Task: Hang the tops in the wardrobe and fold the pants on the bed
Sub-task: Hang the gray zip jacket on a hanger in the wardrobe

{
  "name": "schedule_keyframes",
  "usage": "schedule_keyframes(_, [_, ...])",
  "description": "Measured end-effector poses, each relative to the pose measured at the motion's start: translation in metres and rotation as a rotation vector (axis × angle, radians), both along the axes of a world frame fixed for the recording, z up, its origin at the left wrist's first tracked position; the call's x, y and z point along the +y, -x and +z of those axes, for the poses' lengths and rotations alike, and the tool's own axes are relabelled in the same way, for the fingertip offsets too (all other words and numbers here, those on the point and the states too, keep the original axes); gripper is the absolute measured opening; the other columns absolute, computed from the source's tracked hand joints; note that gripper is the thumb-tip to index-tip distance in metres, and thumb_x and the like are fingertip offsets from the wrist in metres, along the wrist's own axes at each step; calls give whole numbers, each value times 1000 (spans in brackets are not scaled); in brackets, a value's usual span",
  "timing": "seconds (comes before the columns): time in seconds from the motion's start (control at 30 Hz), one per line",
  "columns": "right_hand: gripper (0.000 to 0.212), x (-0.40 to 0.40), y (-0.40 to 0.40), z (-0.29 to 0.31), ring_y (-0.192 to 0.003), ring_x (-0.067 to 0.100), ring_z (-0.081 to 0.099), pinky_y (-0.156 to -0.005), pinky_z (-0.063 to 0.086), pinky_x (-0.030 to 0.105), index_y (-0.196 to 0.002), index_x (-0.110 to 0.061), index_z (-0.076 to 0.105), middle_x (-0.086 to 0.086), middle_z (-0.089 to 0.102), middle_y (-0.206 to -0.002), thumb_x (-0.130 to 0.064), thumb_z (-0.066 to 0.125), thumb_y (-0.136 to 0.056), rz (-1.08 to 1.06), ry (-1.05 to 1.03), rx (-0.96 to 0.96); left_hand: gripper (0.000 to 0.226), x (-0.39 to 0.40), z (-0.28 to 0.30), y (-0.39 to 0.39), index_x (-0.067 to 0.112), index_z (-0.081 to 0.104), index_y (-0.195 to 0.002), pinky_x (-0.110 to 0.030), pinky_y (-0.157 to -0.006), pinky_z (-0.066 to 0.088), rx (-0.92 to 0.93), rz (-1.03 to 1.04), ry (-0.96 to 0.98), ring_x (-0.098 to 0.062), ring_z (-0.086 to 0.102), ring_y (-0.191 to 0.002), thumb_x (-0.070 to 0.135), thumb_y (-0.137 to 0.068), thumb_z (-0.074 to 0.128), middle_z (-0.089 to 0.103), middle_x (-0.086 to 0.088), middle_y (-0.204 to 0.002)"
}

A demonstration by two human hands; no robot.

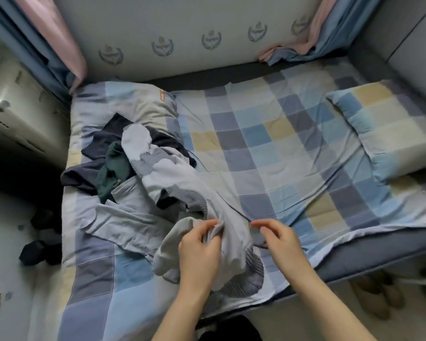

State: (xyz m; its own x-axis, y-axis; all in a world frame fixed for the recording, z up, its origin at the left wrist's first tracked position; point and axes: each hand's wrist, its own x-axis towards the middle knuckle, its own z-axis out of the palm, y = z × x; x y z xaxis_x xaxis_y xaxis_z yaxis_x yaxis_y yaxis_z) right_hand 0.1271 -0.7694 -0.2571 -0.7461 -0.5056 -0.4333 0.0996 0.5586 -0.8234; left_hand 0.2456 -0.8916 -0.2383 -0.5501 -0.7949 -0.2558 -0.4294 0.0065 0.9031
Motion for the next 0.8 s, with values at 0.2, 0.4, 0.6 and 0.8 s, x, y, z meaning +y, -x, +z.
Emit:
schedule_keyframes(0.2, [33, -10, -35, 62, -79, 23, 64, -74, 53, 37, -98, -8, 70, 8, 68, -84, -39, 62, -90, -110, 67, -573, 29, 43, 31, -38, 38, 66, -99, -33, -69, 51, -26, -470, 242, -10, 62, -75, 21, -76, 60, 65, 9, -80])
schedule_keyframes(0.4, [23, 16, -59, 81, -70, 25, 62, -71, 49, 37, -79, -2, 67, 15, 67, -74, 4, 48, -90, -484, 346, -332, 27, 60, 48, -75, 53, 58, -114, -25, -80, 51, 8, -654, 9, -2, 60, -83, 47, -87, 56, 68, 12, -92])
schedule_keyframes(0.6, [20, 88, -78, 146, -91, 28, 55, -86, 42, 35, -86, -5, 60, 15, 61, -86, -2, 40, -88, -873, 783, -406, 44, 46, 57, -85, 29, 39, -123, -45, -86, 56, -281, -656, -205, -15, 68, -89, 55, -91, 54, 66, -2, -103])
schedule_keyframes(0.8, [22, 142, -120, 213, -85, 29, 61, -80, 50, 37, -88, -4, 67, 21, 63, -89, -8, 48, -78, -688, 861, -181, 32, 115, 120, -28, 41, 50, -117, -16, -73, 50, 25, -928, -81, 5, 62, -90, 37, -89, 66, 60, 21, -105])
